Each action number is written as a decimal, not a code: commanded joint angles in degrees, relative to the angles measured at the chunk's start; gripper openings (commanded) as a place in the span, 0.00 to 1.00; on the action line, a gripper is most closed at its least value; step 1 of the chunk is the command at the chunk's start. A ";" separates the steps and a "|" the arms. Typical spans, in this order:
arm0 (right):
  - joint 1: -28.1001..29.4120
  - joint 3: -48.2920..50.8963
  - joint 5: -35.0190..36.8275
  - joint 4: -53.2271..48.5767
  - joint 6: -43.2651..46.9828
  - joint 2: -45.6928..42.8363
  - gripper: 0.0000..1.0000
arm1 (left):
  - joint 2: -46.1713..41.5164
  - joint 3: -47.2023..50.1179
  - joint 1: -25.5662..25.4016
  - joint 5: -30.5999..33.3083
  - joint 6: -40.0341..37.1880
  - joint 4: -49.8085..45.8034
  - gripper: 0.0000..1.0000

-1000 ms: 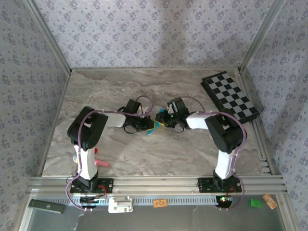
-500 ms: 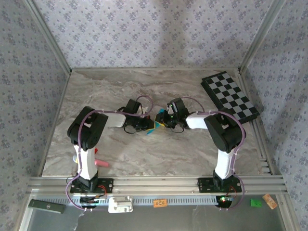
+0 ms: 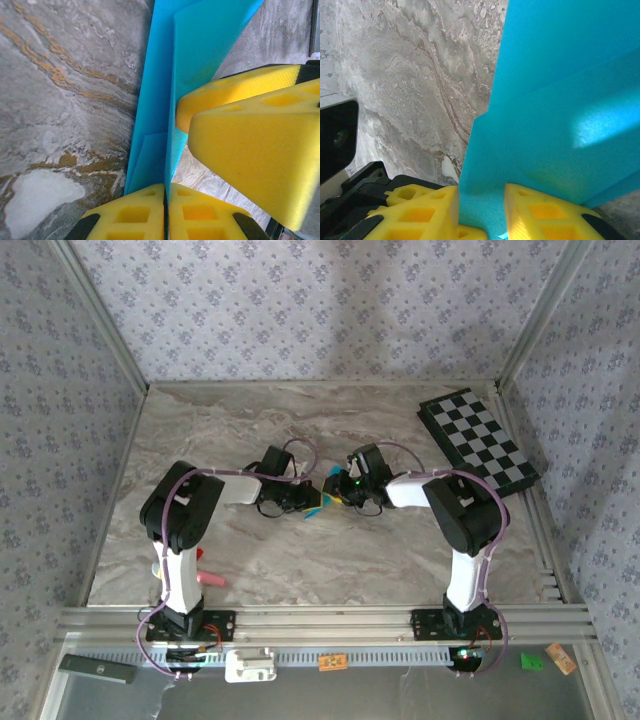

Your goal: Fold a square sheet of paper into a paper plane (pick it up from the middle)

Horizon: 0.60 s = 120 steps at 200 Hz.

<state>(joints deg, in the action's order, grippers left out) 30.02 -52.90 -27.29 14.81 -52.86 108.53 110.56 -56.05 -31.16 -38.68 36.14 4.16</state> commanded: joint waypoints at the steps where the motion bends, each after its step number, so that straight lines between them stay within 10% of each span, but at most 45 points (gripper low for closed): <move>1: -0.73 -0.49 1.45 -3.78 1.19 2.20 0.32 | -1.58 1.10 0.14 0.32 -0.06 -4.65 0.10; 120: -0.75 -1.41 1.44 -5.87 1.69 2.95 0.31 | -5.62 3.35 0.51 1.94 -2.01 -9.69 0.10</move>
<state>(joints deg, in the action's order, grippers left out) 29.80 -53.80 -27.94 13.45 -52.84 108.92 106.39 -53.71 -31.07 -37.39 35.59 -1.28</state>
